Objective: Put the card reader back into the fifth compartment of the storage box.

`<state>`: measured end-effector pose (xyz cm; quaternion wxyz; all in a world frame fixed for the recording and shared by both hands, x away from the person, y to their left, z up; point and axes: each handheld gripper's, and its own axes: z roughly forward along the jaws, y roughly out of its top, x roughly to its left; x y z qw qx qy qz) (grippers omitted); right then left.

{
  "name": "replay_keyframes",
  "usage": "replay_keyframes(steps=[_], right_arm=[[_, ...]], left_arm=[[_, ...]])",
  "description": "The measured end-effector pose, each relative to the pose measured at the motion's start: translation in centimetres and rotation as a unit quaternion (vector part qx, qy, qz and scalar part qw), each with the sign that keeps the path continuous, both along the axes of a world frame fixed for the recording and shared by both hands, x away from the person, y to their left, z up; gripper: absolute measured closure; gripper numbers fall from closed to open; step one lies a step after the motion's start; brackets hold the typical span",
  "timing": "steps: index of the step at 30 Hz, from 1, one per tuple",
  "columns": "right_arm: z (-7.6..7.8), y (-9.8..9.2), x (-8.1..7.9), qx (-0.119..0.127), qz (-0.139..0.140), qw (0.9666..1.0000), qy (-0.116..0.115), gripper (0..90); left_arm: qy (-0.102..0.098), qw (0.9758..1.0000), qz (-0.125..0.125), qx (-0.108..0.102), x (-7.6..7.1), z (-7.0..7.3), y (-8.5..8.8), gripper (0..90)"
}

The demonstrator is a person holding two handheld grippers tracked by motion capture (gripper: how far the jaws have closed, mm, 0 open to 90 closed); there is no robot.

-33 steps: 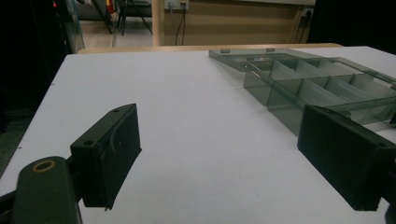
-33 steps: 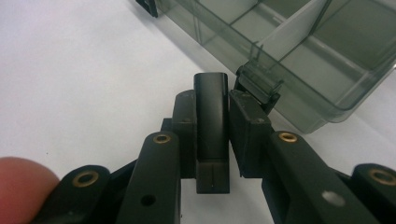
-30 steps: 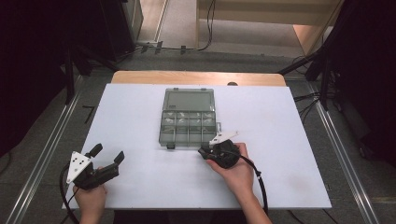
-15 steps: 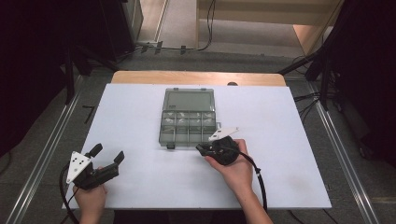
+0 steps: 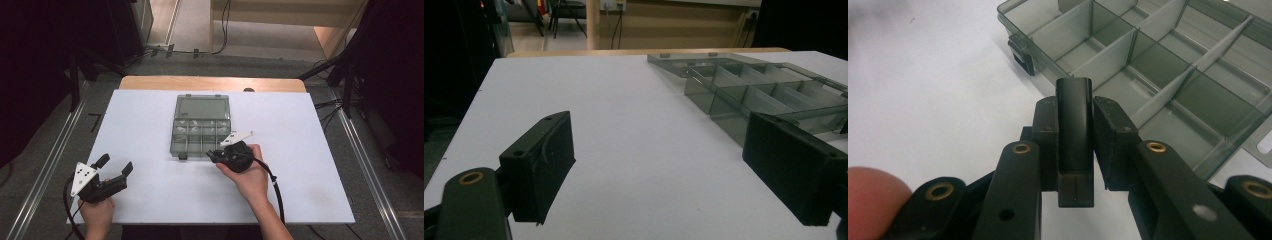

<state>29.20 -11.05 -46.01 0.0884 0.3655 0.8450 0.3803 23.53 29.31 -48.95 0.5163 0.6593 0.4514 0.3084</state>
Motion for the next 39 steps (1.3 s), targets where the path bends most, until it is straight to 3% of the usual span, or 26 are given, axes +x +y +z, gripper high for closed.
replay_keyframes(steps=[39], right_arm=[[2.4,3.5,2.8,0.014,0.024,0.9996,-0.008,71.2]], left_arm=[[0.000,1.0000,0.001,-0.003,0.0,0.0,0.1,13.6]])
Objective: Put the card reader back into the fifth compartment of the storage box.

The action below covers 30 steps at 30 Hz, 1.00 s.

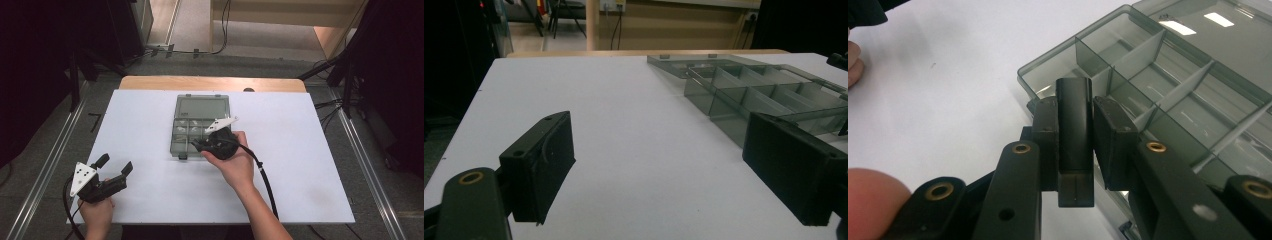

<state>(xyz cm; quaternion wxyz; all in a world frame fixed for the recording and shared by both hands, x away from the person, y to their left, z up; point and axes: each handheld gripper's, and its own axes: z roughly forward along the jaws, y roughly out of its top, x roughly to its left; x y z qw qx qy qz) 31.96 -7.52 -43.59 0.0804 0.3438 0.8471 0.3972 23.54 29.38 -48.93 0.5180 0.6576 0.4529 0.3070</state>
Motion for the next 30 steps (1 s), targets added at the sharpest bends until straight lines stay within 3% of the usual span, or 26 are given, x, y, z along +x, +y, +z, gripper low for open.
replay_keyframes(steps=[30], right_arm=[[0.5,3.2,2.3,-0.001,0.011,0.9999,0.006,71.2]], left_arm=[[0.000,1.0000,-0.001,-0.004,0.0,0.0,0.1,13.6]])
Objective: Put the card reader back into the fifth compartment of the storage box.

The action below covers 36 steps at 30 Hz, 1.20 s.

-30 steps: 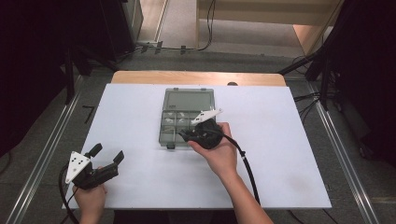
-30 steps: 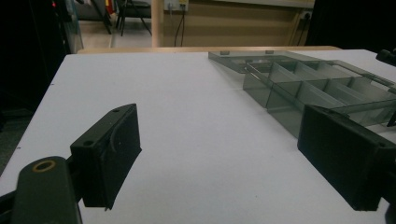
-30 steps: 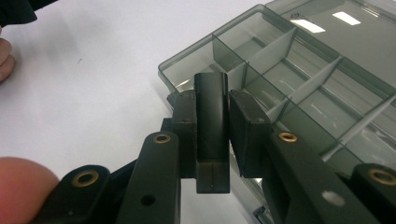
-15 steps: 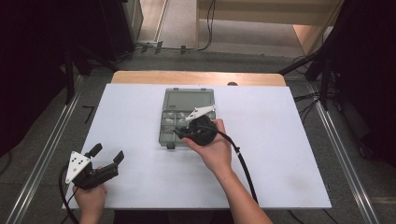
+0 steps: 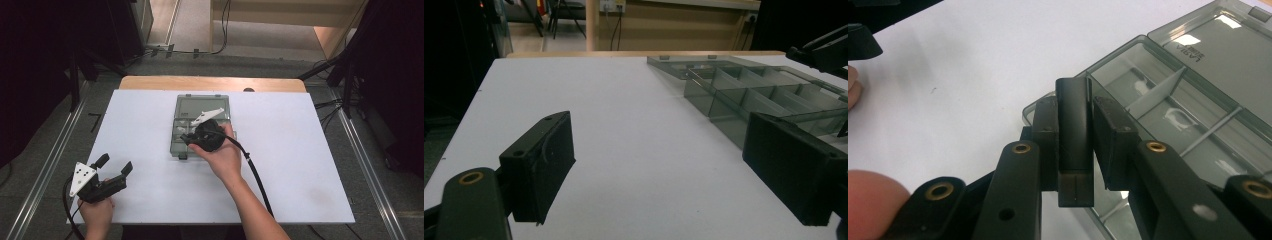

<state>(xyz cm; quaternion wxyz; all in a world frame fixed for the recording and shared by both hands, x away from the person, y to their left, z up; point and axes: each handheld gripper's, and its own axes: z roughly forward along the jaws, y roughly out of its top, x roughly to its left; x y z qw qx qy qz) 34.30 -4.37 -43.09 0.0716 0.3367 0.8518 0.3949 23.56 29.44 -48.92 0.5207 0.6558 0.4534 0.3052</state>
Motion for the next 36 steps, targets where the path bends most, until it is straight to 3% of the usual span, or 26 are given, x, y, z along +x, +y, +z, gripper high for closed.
replay_keyframes(steps=[8,22,25,26,27,28,29,36], right_arm=[[0.2,1.2,0.7,-0.003,-0.001,1.0000,0.000,71.2],[-1.3,3.2,1.9,-0.019,-0.009,0.9997,0.014,69.6],[-1.4,2.9,2.2,-0.007,-0.012,0.9996,0.023,48.0],[-1.2,2.4,2.2,0.003,-0.017,0.9997,0.018,34.7],[-1.1,2.1,2.1,0.011,-0.021,0.9997,0.012,27.7],[-1.1,2.1,2.1,0.011,-0.021,0.9997,0.012,27.7],[-1.0,1.6,1.9,0.015,-0.029,0.9995,0.005,14.7],[-0.8,-0.1,0.7,0.026,-0.049,0.9983,-0.019,7.9]], left_arm=[[0.001,1.0000,0.001,-0.001,0.0,0.0,0.0,13.6],[0.000,1.0000,0.000,0.000,0.0,0.0,0.0,13.6],[-0.001,1.0000,0.000,0.000,0.0,0.0,0.0,13.6],[0.000,1.0000,0.000,0.000,0.0,0.0,0.0,13.6],[0.000,1.0000,0.000,0.000,0.0,0.0,0.0,13.6],[0.000,1.0000,0.000,0.000,0.0,0.0,0.0,13.6],[-0.001,1.0000,-0.001,0.000,0.0,0.0,0.0,13.6],[0.000,1.0000,0.001,0.003,0.0,0.0,-0.1,13.6]])
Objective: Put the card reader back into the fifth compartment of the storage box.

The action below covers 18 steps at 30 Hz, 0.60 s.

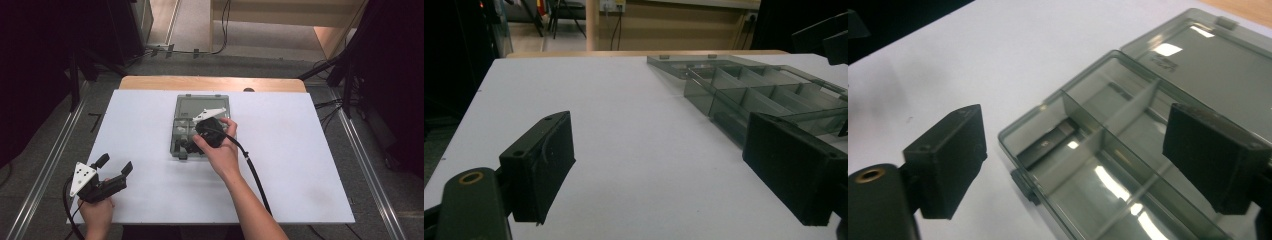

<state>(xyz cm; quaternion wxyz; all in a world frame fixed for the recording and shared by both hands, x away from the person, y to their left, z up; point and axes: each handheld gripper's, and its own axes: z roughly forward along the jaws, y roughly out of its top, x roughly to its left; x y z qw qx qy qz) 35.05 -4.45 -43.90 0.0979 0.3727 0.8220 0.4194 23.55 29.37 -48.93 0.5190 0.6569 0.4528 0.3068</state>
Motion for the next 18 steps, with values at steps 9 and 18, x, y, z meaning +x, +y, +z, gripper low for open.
replay_keyframes(steps=[9,18], right_arm=[[0.0,-2.1,-2.0,0.005,-0.001,0.9997,-0.024,0.0],[-0.1,-4.1,-3.2,0.012,-0.011,0.9990,-0.041,0.0]], left_arm=[[0.000,1.0000,-0.001,0.001,0.0,0.0,0.0,13.6],[0.000,1.0000,-0.001,0.001,0.0,0.0,0.0,13.6]])
